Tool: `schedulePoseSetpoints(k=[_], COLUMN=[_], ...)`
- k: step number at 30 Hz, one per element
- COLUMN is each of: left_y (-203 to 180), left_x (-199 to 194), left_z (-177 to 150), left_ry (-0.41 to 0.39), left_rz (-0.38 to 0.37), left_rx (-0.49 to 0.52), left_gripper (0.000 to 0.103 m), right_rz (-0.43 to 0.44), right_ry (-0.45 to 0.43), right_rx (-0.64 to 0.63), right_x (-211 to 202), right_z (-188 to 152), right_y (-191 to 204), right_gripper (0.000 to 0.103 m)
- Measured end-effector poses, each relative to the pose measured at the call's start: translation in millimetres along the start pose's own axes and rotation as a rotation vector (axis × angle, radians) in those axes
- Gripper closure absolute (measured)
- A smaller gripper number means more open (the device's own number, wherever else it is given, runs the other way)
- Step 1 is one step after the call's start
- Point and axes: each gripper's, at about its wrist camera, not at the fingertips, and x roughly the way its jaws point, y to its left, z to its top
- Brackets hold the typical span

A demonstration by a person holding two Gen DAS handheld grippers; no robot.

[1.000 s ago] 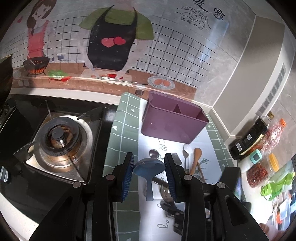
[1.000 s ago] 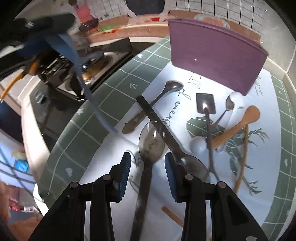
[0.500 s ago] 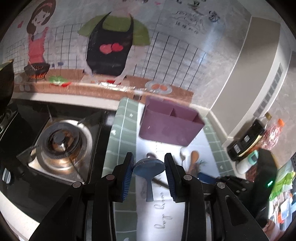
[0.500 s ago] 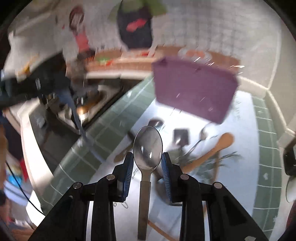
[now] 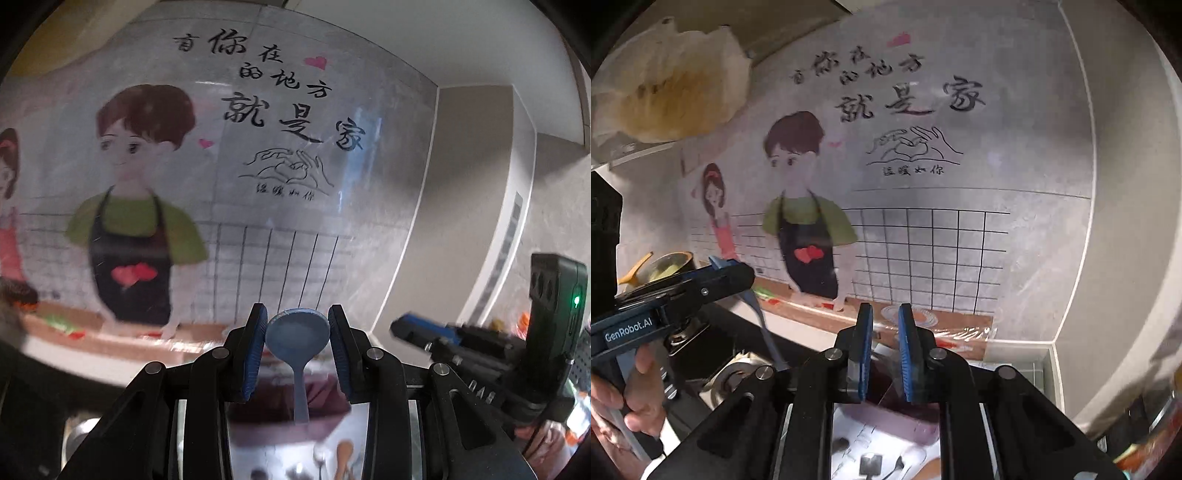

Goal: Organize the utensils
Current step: 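Drop the blue spoon into the caddy with the left tool while the right tool drops the metal spoon in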

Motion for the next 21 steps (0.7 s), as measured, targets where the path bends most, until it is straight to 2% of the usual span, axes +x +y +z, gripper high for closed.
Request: schedulePoseSetpoints(k=[3, 6, 8, 11, 12, 13, 14, 21], left_y=[9, 24, 33, 47, 51, 55, 56, 44], left_x=[43, 84, 108, 129, 133, 134, 133, 88], left_z=[-9, -35, -53, -72, -74, -77, -78, -99], left_ry=[0.006, 0.089, 0.151, 0.216, 0.233, 0.249, 0.257, 0.299], left_rz=[0.022, 0.027, 0.039, 0.065, 0.064, 0.059, 0.062, 0.112], left_rx=[-0.001, -0.014, -0.013, -0.046, -0.064, -0.087, -0.097, -0.040], left_gripper=[0.068, 0.066, 0.059, 0.055, 0.054, 0.054, 0.054, 0.048], right_rz=[-0.013, -0.032, -0.041, -0.081, -0.096, -0.103, -0.107, -0.106], right_ry=[0.033, 0.084, 0.118, 0.156, 0.163, 0.164, 0.166, 0.244], right_rx=[0.007, 0.032, 0.048, 0.020, 0.012, 0.011, 0.011, -0.001], right_x=[27, 50, 58, 63, 63, 61, 60, 45], right_z=[1, -13, -26, -43, -49, -52, -56, -93], right_y=[-9, -21, -29, -34, -35, -37, -38, -40], right_gripper=[0.093, 0.093, 0.093, 0.082, 0.071, 0.063, 0.061, 0.059])
